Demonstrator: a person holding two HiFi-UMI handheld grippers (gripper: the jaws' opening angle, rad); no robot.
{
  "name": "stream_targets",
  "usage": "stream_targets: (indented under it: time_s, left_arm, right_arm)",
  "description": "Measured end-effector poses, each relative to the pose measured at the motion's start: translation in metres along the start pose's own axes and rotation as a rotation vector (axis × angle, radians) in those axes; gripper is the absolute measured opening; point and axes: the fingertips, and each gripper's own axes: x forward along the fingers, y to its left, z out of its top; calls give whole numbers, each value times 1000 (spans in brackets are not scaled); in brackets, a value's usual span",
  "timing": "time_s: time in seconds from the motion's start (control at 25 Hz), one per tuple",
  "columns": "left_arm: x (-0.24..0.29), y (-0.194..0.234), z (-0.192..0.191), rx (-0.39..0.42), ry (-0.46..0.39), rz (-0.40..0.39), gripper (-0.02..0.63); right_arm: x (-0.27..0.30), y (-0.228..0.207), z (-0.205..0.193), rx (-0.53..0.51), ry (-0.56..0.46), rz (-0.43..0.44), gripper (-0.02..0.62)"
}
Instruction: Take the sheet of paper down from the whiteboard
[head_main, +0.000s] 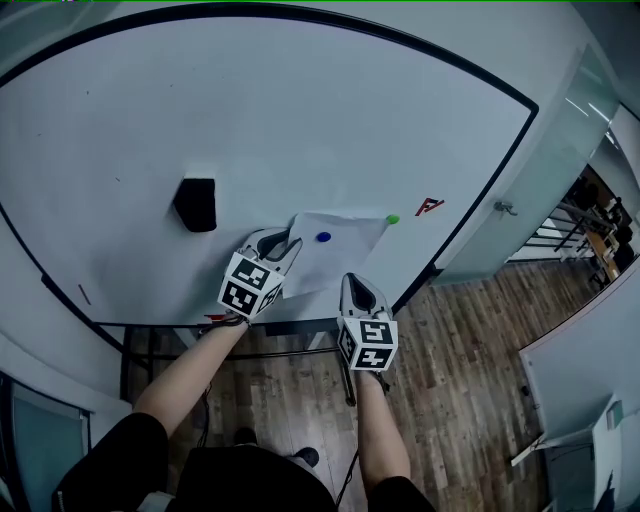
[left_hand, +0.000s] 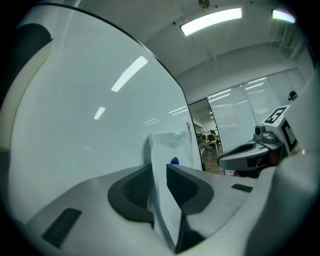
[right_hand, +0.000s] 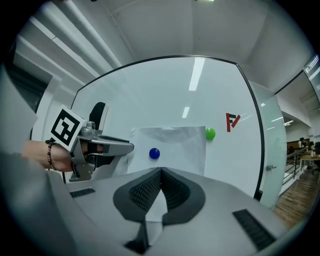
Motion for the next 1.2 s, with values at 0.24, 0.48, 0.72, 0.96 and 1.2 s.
stream_targets:
  time_s: [0.24, 0.48, 0.72, 0.96, 1.2]
  left_arm:
    - [2, 7, 1, -5, 10, 38, 36]
    - [6, 5, 2, -13, 31, 29, 23]
    - [4, 7, 2, -49, 27, 22, 21]
    - [3, 6, 0, -68, 18, 15, 21]
    - [3, 6, 2, -77, -2, -3, 21]
  right_arm:
    - [6, -1, 8, -2, -17, 30, 25]
    - [23, 6, 15, -5, -23, 77, 25]
    - [39, 13, 26, -34, -48, 90, 25]
    - [55, 18, 28, -53, -53, 82, 28]
    - [74, 23, 29, -54, -43, 82, 137]
